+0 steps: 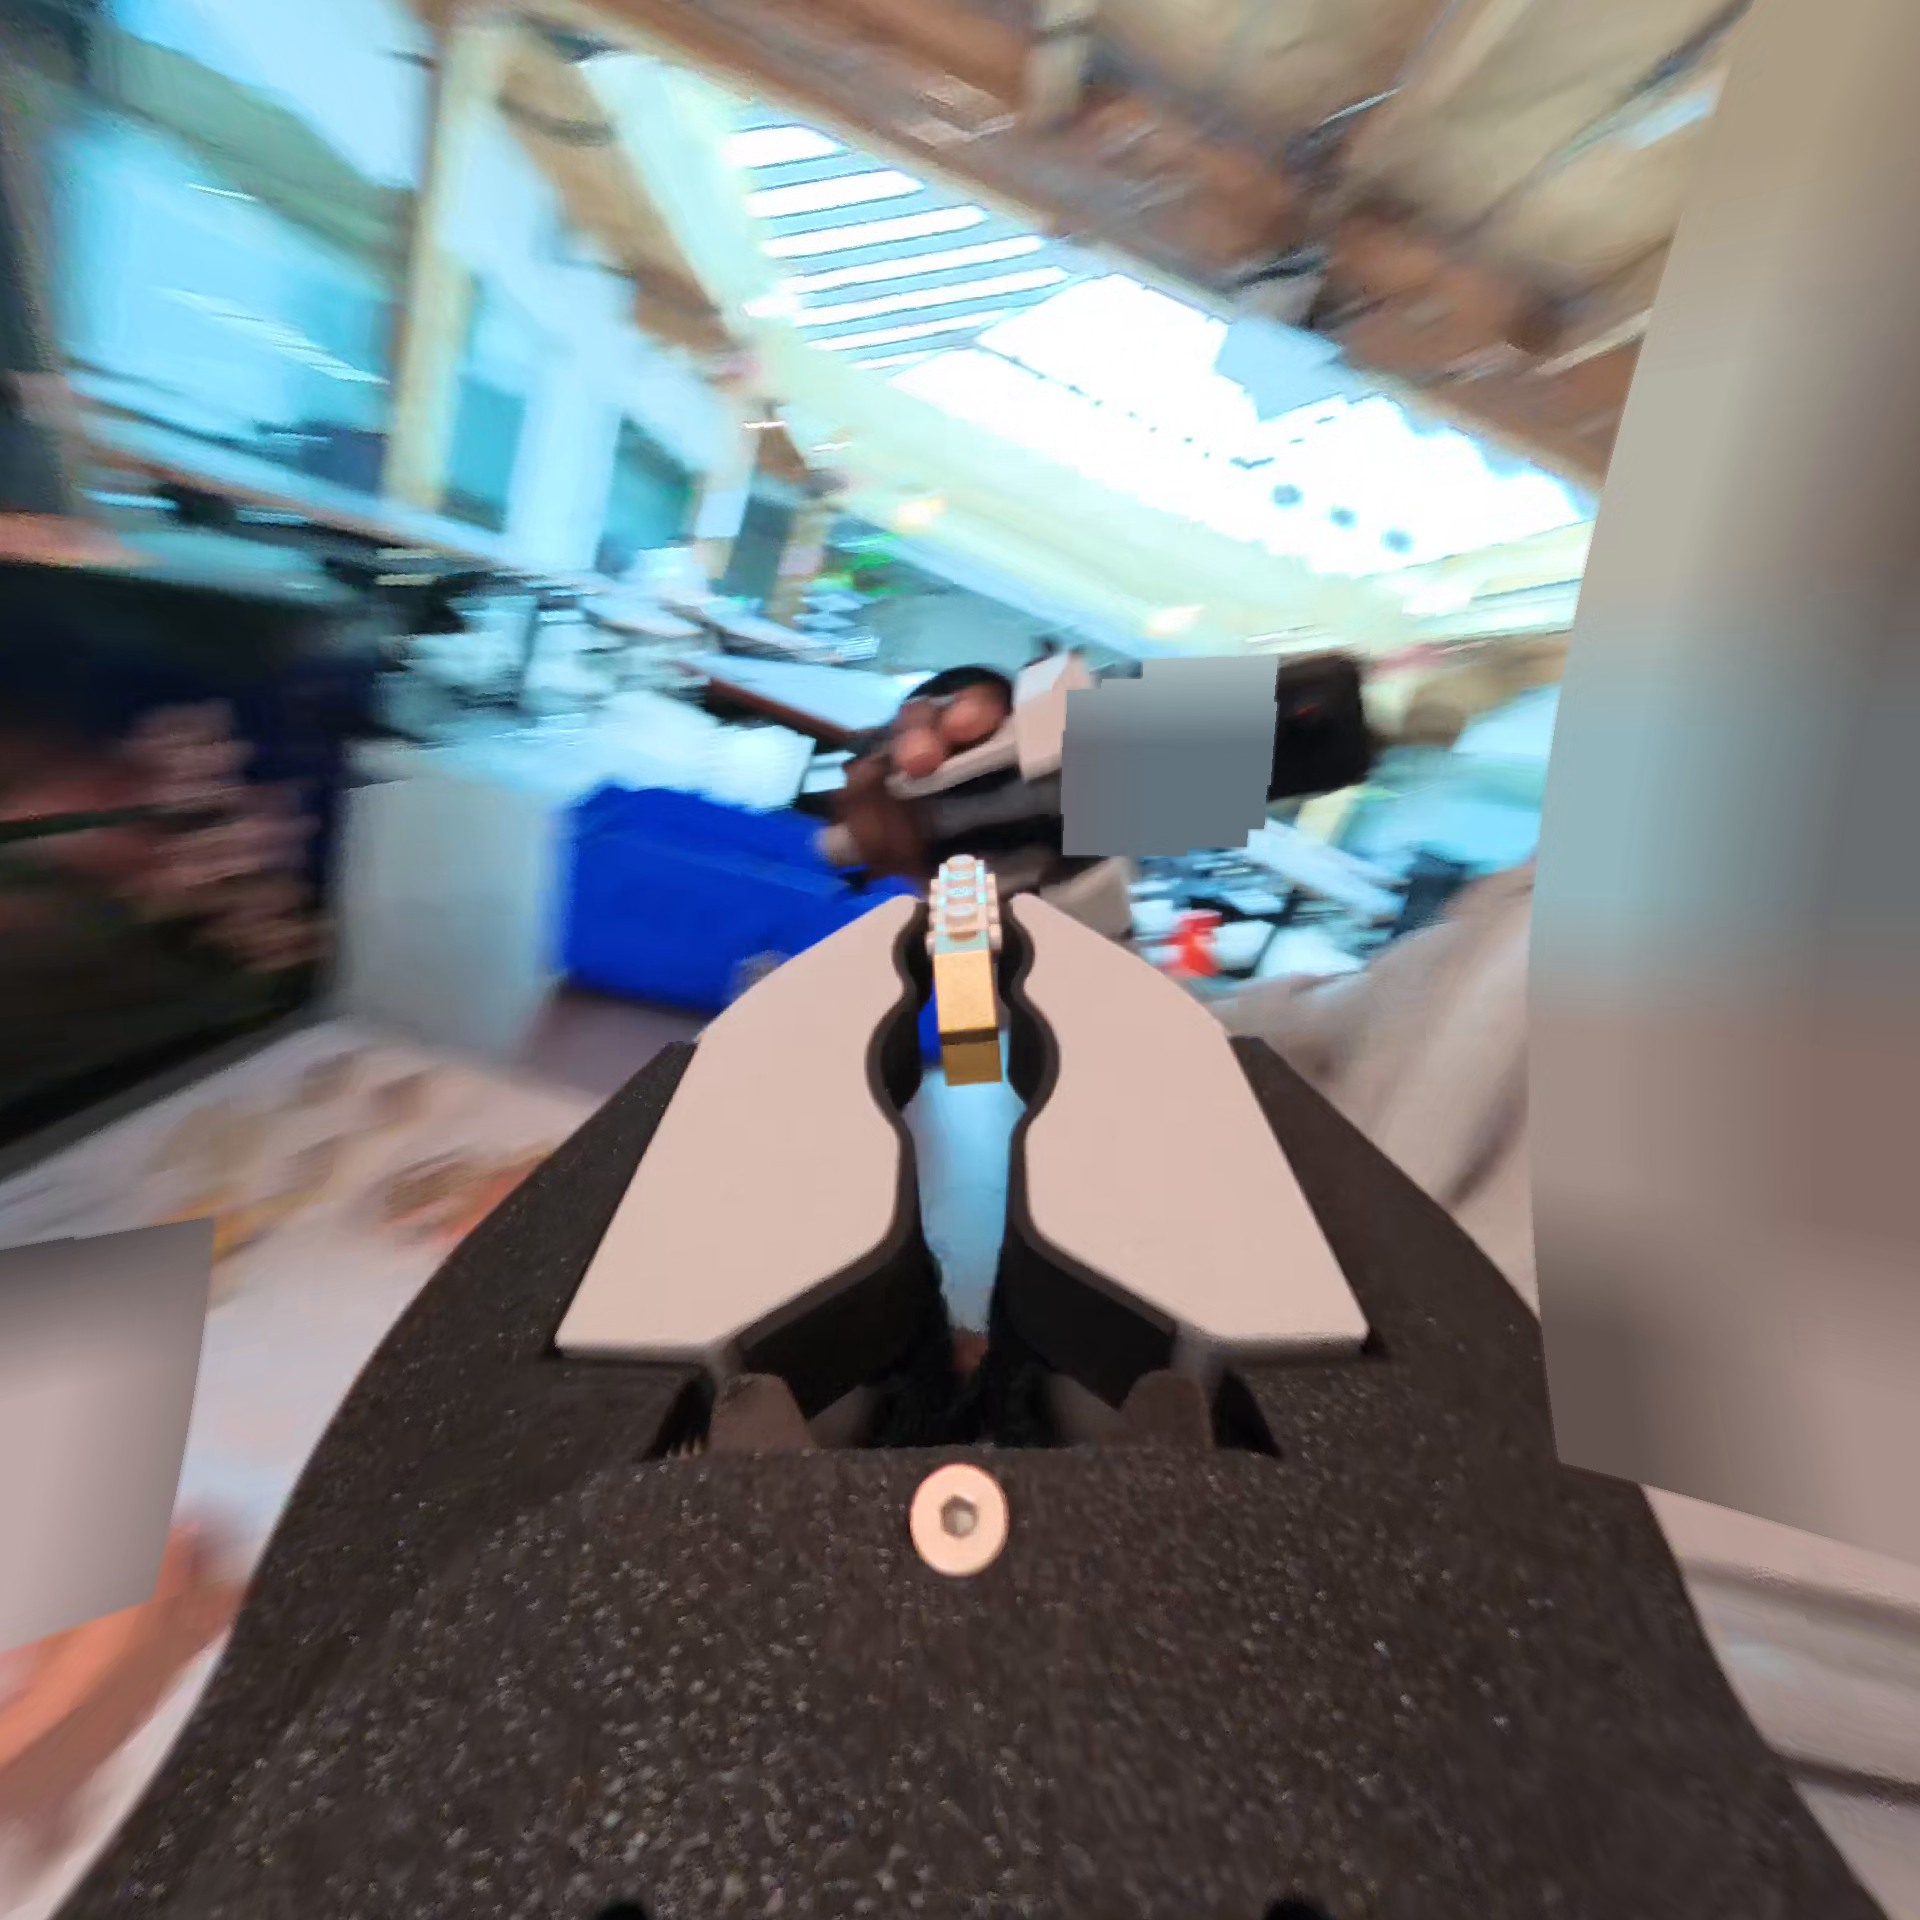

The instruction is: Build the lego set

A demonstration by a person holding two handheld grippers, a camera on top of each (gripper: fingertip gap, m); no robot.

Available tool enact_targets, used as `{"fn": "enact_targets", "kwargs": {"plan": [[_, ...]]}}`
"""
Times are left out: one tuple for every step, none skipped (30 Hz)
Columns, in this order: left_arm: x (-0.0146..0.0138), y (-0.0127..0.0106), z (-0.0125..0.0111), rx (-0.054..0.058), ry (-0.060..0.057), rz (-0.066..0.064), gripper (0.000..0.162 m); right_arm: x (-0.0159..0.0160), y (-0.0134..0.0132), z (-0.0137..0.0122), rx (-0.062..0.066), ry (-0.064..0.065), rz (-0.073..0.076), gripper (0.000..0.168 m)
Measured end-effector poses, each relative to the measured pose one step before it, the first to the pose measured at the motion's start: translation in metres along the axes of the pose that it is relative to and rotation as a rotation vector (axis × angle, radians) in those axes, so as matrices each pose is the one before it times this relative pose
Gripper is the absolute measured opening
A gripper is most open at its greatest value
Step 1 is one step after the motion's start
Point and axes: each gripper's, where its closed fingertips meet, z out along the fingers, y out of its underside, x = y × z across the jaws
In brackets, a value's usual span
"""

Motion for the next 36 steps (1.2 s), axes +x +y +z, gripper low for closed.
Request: {"fn": "enact_targets", "kwargs": {"plan": [[-0.00982, 0.00503, -0.00811, -0.0065, -0.0465, 0.0253, 0.011, 0.0007, 0.01342, -0.00389, -0.0688, 0.0188, 0.0479, 0.016], [-0.00822, 0.00548, -0.0075, -0.0014, -0.0447, 0.0186, 0.011, 0.00226, 0.01086, -0.00608, -0.0664, 0.0382, 0.041, 0.015], [-0.00455, 0.00559, -0.00645, 0.0025, -0.0288, 0.0092, 0.011, 0.00509, 0.00835, -0.00927, -0.0544, 0.0675, 0.0422, 0.014], [0.00019, 0.00566, -0.00492, 0.0033, -0.0077, 0.0097, 0.011, 0.00564, 0.00221, -0.01236, -0.0081, 0.0834, 0.0665, 0.012], [0.00308, 0.00527, -0.00368, 0.0047, 0.0011, 0.0176, 0.011, -0.00437, -0.00619, -0.01358, 0.0644, 0.0264, 0.0991, 0.008], [0.00327, 0.00583, -0.0025, -0.0007, -0.0038, 0.0241, 0.011, -0.01622, -0.01041, -0.01318, 0.1029, -0.0388, 0.1159, 0.007], [0.00285, 0.00588, -0.00224, -0.0072, -0.0094, 0.03, 0.011, -0.02317, -0.01009, -0.01093, 0.1075, -0.0692, 0.1046, 0.006], [0.00417, 0.00432, -0.00228, -0.0051, -0.0021, 0.0364, 0.011, -0.02327, -0.00278, -0.0077, 0.052, -0.0694, 0.0836, 0.006], [0.00358, 0.00211, -0.00226, -0.0011, -0.0044, 0.0325, 0.011, -0.01473, 0.0096, -0.00544, -0.046, -0.0355, 0.0831, 0.006], [0.00138, 0.00168, -0.00191, -0.006, -0.012, 0.0228, 0.011, -0.01346, 0.01894, -0.00628, -0.1254, -0.0516, 0.0739, 0.006], [0.00052, 0.0022, -0.00117, -0.0109, -0.01, 0.0206, 0.011, -0.01673, 0.02096, -0.006, -0.1318, -0.0809, 0.0464, 0.006], [0.00004, 0.00249, -0.00077, -0.0079, -0.0093, 0.0189, 0.011, -0.01247, 0.02223, -0.00273, -0.1222, -0.0446, 0.0443, 0.011], [0.00044, 0.00175, -0.00062, 0.0004, -0.0058, 0.0123, 0.011, -0.01464, 0.01901, 0.00217, -0.0879, -0.0511, 0.0316, 0.02], [0.00232, 0.00133, -0.00043, 0.0069, 0.0065, 0.0047, 0.011, -0.0089, 0.01569, 0.00776, -0.0572, -0.0082, 0.0245, 0.028], [0.00342, 0.00095, -0.00025, 0.0096, 0.014, 0.0019, 0.011, -0.00621, 0.01284, 0.01172, -0.0442, 0.0073, 0.0, 0.035], [0.00219, 0.00068, -0.00003, 0.0087, 0.0069, 0.0042, 0.011, -0.00952, 0.00889, 0.01264, -0.0302, -0.0112, -0.032, 0.032], [0.00098, 0.0004, 0.00003, 0.0027, -0.0005, 0.0082, 0.011, -0.00782, 0.00555, 0.00985, -0.0279, 0.0, -0.0702, 0.024], [0.00111, -0.00031, -0.00006, -0.0038, 0.0008, 0.0124, 0.011, -0.00336, 0.00324, 0.00535, -0.0223, 0.0174, -0.0757, 0.018], [0.00129, -0.00176, -0.00029, -0.0009, 0.0005, 0.0158, 0.011, 0.00028, 0.00371, 0.00239, -0.0215, 0.0243, -0.0322, 0.014], [0.00141, -0.00316, -0.00056, 0.0098, 0.0001, 0.0155, 0.011, -0.00399, 0.00483, 0.00198, -0.0232, -0.0143, 0.0129, 0.013], [0.00203, -0.00367, -0.00056, 0.0186, 0.0045, 0.0094, 0.011, -0.00758, 0.00459, 0.00306, -0.0205, -0.0353, 0.0347, 0.013], [0.00193, -0.00299, -0.00066, 0.0208, 0.0061, 0.0003, 0.011, -0.00797, 0.00307, 0.00504, -0.0088, -0.027, 0.0413, 0.014], [0.00109, -0.00168, -0.00073, 0.0182, 0.0024, -0.0064, 0.011, -0.00617, 0.00377, 0.00735, -0.0106, -0.0111, 0.0413, 0.014], [0.00059, -0.00019, -0.001, 0.0129, 0.0006, -0.0087, 0.011, -0.00074, 0.00614, 0.00904, -0.0316, 0.021, 0.0287, 0.014], [0.0013, 0.00093, -0.00106, 0.0058, 0.005, -0.0081, 0.011, 0.00149, 0.00476, 0.00978, -0.0382, 0.0367, 0.0144, 0.013], [0.00186, 0.00135, -0.00104, 0.0011, 0.0069, -0.0051, 0.011, -0.00502, 0.0022, 0.01054, -0.0345, -0.0106, 0.0061, 0.013], [0.00185, 0.00082, -0.00105, 0.0024, 0.0033, -0.0001, 0.011, -0.00742, 0.00373, 0.01188, -0.0471, -0.0389, 0.0223, 0.013], [0.00171, -0.00032, -0.00092, 0.0062, 0.0016, 0.0037, 0.011, -0.00419, 0.00889, 0.01383, -0.0827, -0.0381, 0.0531, 0.014], [0.0021, -0.00101, -0.00076, 0.0083, 0.0033, 0.0031, 0.011, -0.00255, 0.00962, 0.01387, -0.0902, -0.04, 0.0634, 0.015], [0.00231, -0.00091, -0.00065, 0.0063, 0.0045, 0.0025, 0.011, -0.00352, 0.0085, 0.01193, -0.0792, -0.0492, 0.0568, 0.017], [0.00252, -0.00025, -0.00071, 0.0005, 0.0039, 0.0056, 0.011, -0.00099, 0.00618, 0.00863, -0.0611, -0.0311, 0.0308, 0.017], [0.00278, 0.00037, -0.00102, -0.0041, 0.0021, 0.0085, 0.011, 0.00235, 0.00125, 0.00413, -0.0233, 0.0063, 0.0266, 0.014], [0.00306, 0.00034, -0.00128, -0.0058, 0.002, 0.0101, 0.011, -0.00026, 0.00027, 0.00094, -0.0225, 0.0033, -0.0024, 0.014], [0.00327, -0.00008, -0.00124, -0.0052, 0.0034, 0.0127, 0.011, 0.00194, 0.00115, -0.00001, -0.0317, 0.0295, -0.0148, 0.016], [0.00267, -0.0009, -0.00089, -0.0015, 0.0025, 0.0153, 0.011, 0.00358, 0.00223, -0.00044, -0.0337, 0.0465, -0.0196, 0.018], [0.0017, -0.00186, -0.00062, 0.0022, 0.0012, 0.0137, 0.011, 0.00392, 0.00266, -0.00078, -0.038, 0.0512, -0.0267, 0.024]]}}
